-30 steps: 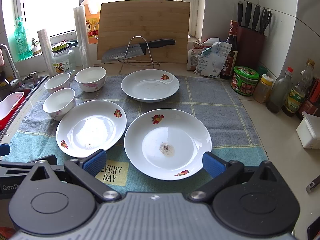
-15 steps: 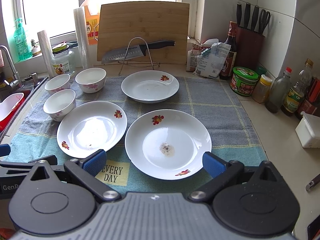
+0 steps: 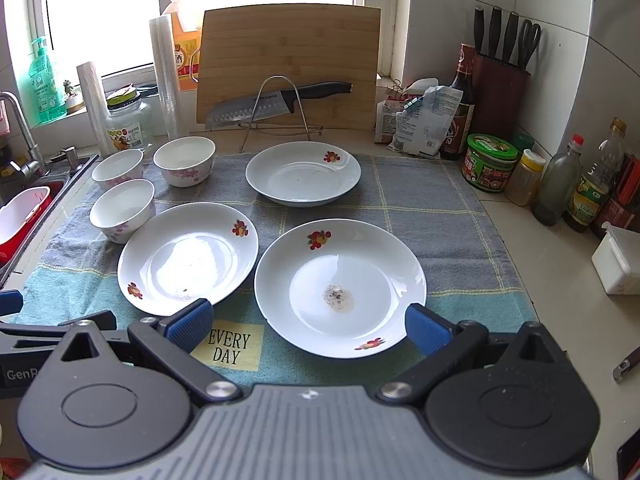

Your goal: Organize plates and bowls

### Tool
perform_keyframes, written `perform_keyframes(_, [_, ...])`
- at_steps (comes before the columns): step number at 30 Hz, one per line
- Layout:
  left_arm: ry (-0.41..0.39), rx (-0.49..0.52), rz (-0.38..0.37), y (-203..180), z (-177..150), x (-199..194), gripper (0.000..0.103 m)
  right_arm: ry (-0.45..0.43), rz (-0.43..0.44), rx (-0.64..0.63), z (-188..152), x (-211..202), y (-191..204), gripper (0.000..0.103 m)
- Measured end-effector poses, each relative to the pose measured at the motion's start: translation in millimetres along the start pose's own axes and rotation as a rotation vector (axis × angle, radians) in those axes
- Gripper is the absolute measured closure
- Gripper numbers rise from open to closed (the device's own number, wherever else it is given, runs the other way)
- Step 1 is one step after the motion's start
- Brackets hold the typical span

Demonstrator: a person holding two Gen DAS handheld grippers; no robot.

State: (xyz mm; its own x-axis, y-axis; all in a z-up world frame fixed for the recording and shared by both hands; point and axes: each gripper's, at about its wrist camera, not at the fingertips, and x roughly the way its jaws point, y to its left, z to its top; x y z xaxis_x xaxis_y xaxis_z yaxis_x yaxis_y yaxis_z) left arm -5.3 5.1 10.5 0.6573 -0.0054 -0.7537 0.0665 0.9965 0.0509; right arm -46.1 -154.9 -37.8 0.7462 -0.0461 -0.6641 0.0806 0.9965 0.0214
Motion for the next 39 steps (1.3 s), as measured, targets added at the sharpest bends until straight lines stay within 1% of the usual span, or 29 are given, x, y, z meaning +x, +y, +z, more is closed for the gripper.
perform_keyframes(13, [-0.004, -0.007, -0.006, 2, -1, -1, 0.001, -0.007, 0.003, 0.003, -1, -1, 1, 0.0])
perform_keyframes(25, [-0.004, -0.012, -0.013, 6, -2, -1, 0.001, -0.011, -0.004, 0.002, 0, -3, 9, 0.0])
perform_keyframes(39, [-0.018, 0.006, -0.063, 25, 3, 9, 0.001, -0.034, -0.015, 0.003, 0, -4, 18, 0.0])
